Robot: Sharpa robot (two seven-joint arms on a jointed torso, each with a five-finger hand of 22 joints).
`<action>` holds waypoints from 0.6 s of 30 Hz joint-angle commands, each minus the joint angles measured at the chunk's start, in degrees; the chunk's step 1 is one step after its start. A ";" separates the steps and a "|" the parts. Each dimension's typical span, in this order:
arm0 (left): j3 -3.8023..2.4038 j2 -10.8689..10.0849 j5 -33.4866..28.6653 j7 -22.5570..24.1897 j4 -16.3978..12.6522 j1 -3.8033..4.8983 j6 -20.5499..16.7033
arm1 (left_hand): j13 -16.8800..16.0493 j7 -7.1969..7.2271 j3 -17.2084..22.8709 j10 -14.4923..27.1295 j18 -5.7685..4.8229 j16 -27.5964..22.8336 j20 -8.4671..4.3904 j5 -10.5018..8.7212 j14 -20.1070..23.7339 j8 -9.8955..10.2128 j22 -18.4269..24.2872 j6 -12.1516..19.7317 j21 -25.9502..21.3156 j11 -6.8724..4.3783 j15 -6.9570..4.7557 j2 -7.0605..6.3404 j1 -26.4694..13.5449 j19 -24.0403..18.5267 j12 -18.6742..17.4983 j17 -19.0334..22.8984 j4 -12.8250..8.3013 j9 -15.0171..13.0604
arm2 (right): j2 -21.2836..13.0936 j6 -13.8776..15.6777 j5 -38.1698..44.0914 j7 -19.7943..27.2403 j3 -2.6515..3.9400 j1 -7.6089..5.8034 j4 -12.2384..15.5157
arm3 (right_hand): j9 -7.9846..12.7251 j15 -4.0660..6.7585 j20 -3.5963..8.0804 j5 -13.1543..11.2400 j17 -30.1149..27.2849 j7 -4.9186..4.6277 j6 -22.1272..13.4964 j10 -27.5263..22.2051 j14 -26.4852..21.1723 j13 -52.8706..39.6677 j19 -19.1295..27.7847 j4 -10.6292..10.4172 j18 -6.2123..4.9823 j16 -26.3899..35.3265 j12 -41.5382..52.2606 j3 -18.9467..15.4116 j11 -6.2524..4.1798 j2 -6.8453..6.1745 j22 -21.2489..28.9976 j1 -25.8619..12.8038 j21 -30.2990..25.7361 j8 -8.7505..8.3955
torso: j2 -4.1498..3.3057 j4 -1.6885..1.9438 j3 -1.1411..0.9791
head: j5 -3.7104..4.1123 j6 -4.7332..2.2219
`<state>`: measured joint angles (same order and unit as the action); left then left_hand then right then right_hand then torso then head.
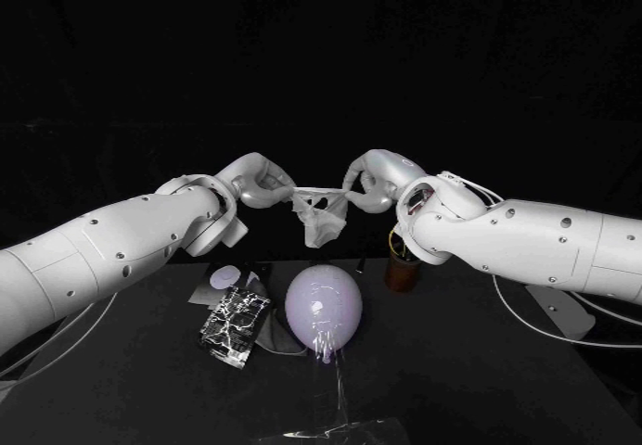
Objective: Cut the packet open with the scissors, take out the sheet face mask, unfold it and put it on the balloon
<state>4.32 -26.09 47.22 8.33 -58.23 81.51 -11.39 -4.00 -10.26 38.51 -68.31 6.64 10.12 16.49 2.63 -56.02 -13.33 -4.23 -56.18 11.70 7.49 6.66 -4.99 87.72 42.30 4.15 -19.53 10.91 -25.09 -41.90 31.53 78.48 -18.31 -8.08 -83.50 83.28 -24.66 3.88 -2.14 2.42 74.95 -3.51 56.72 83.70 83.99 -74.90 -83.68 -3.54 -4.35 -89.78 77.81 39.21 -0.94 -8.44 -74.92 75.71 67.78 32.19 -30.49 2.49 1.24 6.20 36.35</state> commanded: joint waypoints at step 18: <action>-1.27 -1.07 -6.56 3.09 -2.18 0.19 -6.51 | -0.12 -0.32 1.01 -0.70 1.18 0.18 -0.03 0.19 -0.65 -0.79 -0.26 0.18 0.79 0.14 0.07 -0.03 -1.45 1.16 0.33 -0.26 0.08 -0.30 | 2.64 -15.15 12.40 -0.38 0.07 -4.16 -2.64 | -0.64 0.12 0.00 0.36 15.05 0.10 0.37 0.55 6.01 -5.19 -0.57 0.21 0.74 -0.22 0.05 0.18 0.13 0.49 -10.31 -0.30 0.40 1.17 | 0.02 -0.01 0.06 | 0.06 0.19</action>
<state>3.18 -27.12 44.98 9.08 -60.20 81.53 -13.98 -4.05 -10.24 39.24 -68.50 6.71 10.12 16.39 2.63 -56.22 -13.74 -4.44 -56.16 12.35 7.70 6.87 -5.08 86.74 43.22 4.15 -19.72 10.96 -25.22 -39.44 23.11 84.29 -17.93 -7.97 -87.55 81.03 -24.66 3.88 -2.16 2.64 74.90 -3.39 56.81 83.62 83.99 -74.95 -83.66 -3.54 -4.35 -89.80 77.81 39.21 -1.00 -8.44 -74.94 75.70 67.99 32.41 -30.51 2.49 1.31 6.19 36.49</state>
